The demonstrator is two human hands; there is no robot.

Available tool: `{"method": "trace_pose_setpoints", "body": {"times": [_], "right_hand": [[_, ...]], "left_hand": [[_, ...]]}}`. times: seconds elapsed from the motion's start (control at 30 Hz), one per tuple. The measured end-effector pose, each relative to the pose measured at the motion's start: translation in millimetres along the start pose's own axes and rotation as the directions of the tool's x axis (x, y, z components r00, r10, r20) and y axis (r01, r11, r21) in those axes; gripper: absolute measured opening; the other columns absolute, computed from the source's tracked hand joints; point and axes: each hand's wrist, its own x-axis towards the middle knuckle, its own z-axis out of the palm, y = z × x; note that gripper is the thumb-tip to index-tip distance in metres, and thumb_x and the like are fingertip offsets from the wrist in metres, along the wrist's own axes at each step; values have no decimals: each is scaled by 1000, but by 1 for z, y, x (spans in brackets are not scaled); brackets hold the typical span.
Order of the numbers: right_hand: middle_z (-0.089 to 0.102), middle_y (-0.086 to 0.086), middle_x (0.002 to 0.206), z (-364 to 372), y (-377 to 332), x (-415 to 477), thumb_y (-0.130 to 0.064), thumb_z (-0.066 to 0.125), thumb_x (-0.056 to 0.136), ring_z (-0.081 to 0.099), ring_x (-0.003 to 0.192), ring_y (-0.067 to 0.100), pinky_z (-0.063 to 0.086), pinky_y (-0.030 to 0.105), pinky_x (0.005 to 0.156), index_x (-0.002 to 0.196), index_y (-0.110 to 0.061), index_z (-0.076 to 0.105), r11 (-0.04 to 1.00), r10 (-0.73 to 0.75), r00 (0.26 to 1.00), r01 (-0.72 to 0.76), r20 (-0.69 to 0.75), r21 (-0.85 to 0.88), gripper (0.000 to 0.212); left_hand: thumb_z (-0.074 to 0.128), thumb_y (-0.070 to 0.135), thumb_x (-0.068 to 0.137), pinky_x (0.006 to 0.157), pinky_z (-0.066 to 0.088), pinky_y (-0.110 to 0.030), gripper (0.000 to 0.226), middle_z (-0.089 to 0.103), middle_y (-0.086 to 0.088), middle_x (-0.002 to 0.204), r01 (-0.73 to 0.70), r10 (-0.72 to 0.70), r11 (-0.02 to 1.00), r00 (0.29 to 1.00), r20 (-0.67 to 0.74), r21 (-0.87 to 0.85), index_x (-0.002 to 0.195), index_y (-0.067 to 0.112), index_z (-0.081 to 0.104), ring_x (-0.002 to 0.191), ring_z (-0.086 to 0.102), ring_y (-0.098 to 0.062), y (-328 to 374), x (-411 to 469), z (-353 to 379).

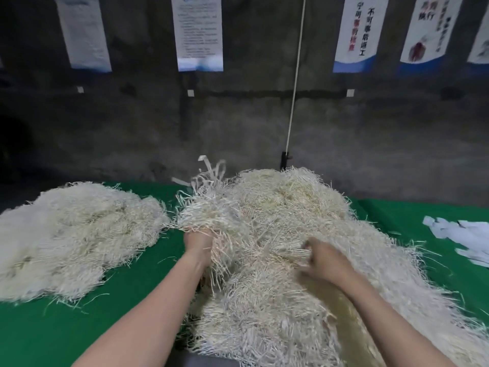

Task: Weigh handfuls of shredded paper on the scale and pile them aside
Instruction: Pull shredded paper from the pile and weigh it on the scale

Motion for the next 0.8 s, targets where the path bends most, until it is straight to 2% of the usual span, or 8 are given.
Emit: {"method": "trace_pose_setpoints", "body": {"times": [0.1,0.23,0.3,0.4,0.5,0.57,0.67,0.8], "right_hand": [[28,-6,150,-35,-65,-12,-46,76,71,30,136,15,29,38,111,143,-43,22,943,-206,964,241,-169,230,89],[-26,-20,153,-25,-136,-33,-62,70,67,-20,143,15,-3,55,109,137,-64,-4,791,-487,822,558,-294,251,102],[-26,-18,153,-11,-151,-33,-56,75,66,-21,143,15,0,58,112,140,-61,-2,805,-464,864,503,-195,315,106],[2,-15,158,3,-151,-33,-39,79,70,9,142,6,23,43,112,145,-50,16,662,-372,927,303,-50,686,99],[32,-8,150,21,-147,-38,-20,82,68,41,127,7,44,16,85,126,-48,50,473,-290,957,138,6,870,71],[55,3,129,31,-142,-43,-13,84,65,63,104,15,55,21,73,101,-49,59,417,-161,983,-8,83,909,56],[60,0,93,50,-142,-55,-16,85,64,60,49,4,52,22,46,87,-48,50,446,-47,970,-193,238,874,53],[52,1,132,81,-154,-65,-9,80,69,54,120,26,51,35,91,108,-40,58,602,-71,980,-105,184,792,54]], "left_hand": [[50,-8,88,63,50,-27,28,55,-18,90,-35,36,998,999,-21,54,116,-11,47,73,57,-20,-14,-13,0],[53,6,92,54,49,-13,13,65,3,83,-435,428,876,900,79,210,102,4,60,73,60,-14,-24,-45,-5],[54,10,93,76,51,-19,21,63,18,101,-651,625,678,755,200,341,113,15,60,93,57,-8,-25,-60,-19],[55,-12,80,108,30,-31,71,42,6,142,-782,718,331,572,398,528,139,23,42,133,38,-17,-27,-70,-44],[68,-4,71,98,36,-14,87,39,17,139,-806,524,421,590,614,416,142,30,31,127,41,-6,-14,-74,-74],[79,15,66,93,35,-8,87,37,30,126,-756,334,570,571,749,322,135,39,34,118,41,6,-3,-74,-98],[80,14,69,90,52,-28,64,52,17,121,-559,251,799,643,724,221,116,45,51,108,58,-6,-8,-65,-131],[72,3,78,71,53,-16,40,63,9,112,-467,228,846,753,617,257,109,27,64,90,66,-2,-45,-65,-146]]}}
